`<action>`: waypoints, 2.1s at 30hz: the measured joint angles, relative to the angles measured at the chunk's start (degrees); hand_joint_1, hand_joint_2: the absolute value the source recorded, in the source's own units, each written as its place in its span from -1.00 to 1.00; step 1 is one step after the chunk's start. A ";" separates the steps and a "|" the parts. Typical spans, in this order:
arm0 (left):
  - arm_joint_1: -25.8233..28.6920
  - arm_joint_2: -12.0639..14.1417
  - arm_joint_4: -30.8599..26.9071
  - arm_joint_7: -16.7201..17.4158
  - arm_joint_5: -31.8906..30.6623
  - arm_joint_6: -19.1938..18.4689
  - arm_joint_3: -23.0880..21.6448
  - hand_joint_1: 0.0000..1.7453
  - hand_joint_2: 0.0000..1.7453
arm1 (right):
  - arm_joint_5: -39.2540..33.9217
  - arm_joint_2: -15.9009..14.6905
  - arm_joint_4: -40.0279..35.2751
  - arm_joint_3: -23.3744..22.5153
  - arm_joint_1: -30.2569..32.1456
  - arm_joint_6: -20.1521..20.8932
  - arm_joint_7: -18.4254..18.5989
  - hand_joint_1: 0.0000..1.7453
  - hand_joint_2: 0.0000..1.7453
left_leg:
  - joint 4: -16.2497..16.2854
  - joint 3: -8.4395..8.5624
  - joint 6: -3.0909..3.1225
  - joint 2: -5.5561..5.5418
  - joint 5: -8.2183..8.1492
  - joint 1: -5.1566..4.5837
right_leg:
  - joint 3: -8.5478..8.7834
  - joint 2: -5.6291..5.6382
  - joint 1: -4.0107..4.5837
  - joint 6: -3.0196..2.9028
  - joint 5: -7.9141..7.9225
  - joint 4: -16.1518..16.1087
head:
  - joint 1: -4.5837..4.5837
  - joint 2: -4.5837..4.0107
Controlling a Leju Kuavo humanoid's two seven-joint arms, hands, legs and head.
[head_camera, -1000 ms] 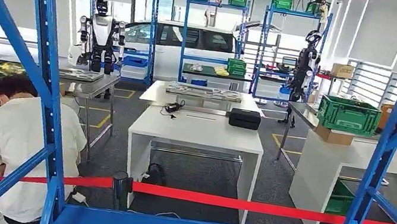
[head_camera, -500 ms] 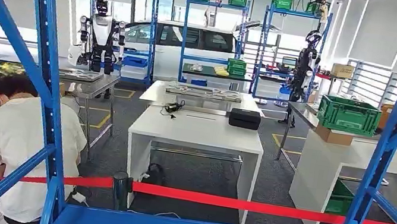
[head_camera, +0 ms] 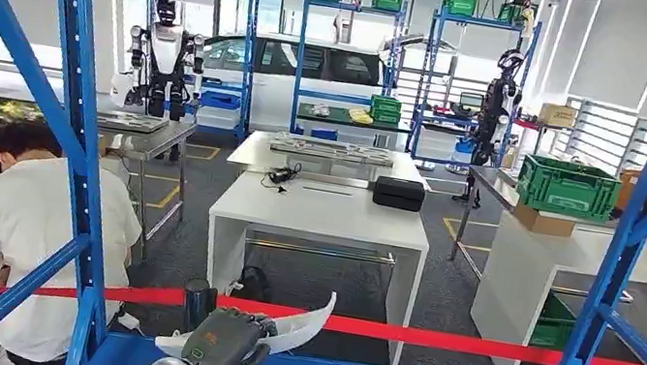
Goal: Take the parts from the cabinet and place them on the table.
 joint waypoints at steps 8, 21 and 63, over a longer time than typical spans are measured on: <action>-0.94 0.02 -2.75 -0.70 3.03 -1.18 -0.17 1.00 1.00 | -0.02 0.00 0.00 -0.13 -0.03 -0.02 0.00 -1.00 -1.00 | 0.00 0.33 -0.01 0.00 0.02 0.00 | -0.01 -0.01 0.00 0.00 0.00 0.01 | 0.00 0.00; -1.14 1.40 -4.92 1.51 10.38 -6.60 -1.14 1.00 1.00 | -0.13 0.13 0.00 -0.20 -0.02 -0.07 -0.02 -1.00 -1.00 | 0.33 -0.17 0.32 0.00 -0.17 -0.31 | 0.02 -0.03 -0.33 0.28 0.10 -0.13 | -0.02 0.00; -2.47 5.73 -5.88 1.75 15.30 -8.74 -5.42 1.00 1.00 | 0.02 0.57 0.09 -1.51 -0.11 0.00 -0.50 -1.00 -1.00 | 0.21 -4.97 1.24 0.94 4.67 0.25 | -7.00 -0.09 -0.30 1.76 -4.77 16.84 | 0.13 0.00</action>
